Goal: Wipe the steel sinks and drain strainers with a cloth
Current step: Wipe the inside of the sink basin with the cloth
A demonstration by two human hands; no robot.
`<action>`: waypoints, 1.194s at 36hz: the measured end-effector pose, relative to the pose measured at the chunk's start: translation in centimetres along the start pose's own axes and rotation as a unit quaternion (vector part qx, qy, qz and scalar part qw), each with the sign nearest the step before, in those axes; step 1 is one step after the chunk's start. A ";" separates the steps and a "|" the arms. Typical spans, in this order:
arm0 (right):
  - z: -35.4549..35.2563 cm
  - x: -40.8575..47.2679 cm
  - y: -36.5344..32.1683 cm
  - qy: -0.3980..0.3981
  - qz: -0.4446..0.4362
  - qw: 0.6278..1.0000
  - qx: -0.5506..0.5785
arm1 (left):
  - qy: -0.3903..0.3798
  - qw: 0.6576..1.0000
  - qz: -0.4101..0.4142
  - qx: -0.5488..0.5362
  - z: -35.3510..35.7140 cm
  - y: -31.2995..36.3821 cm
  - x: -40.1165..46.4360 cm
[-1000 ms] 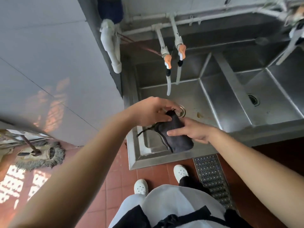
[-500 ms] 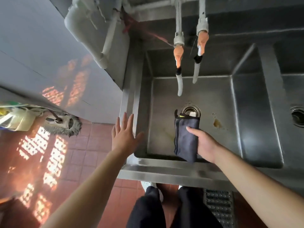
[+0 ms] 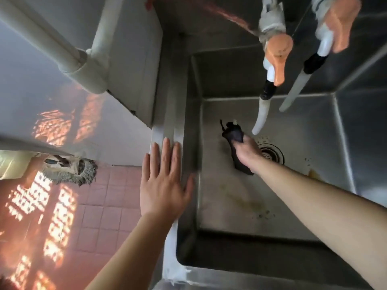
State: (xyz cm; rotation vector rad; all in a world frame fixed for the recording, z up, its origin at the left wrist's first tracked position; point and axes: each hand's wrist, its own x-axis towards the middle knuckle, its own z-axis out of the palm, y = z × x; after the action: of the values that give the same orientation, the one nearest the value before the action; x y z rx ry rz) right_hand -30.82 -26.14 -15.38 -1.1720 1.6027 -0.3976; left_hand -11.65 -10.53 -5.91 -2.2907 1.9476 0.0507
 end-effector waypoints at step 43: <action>9.1 -1.7 10.9 -0.170 -0.224 0.813 -0.509 | 0.043 0.999 -0.015 0.000 -0.4 0.3 0.2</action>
State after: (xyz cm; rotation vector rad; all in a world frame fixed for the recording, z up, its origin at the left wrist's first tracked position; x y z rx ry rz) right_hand -28.19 -16.99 -26.08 -2.3002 1.1680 0.4638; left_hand -11.95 -10.80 -5.54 -2.3591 1.9535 -0.0523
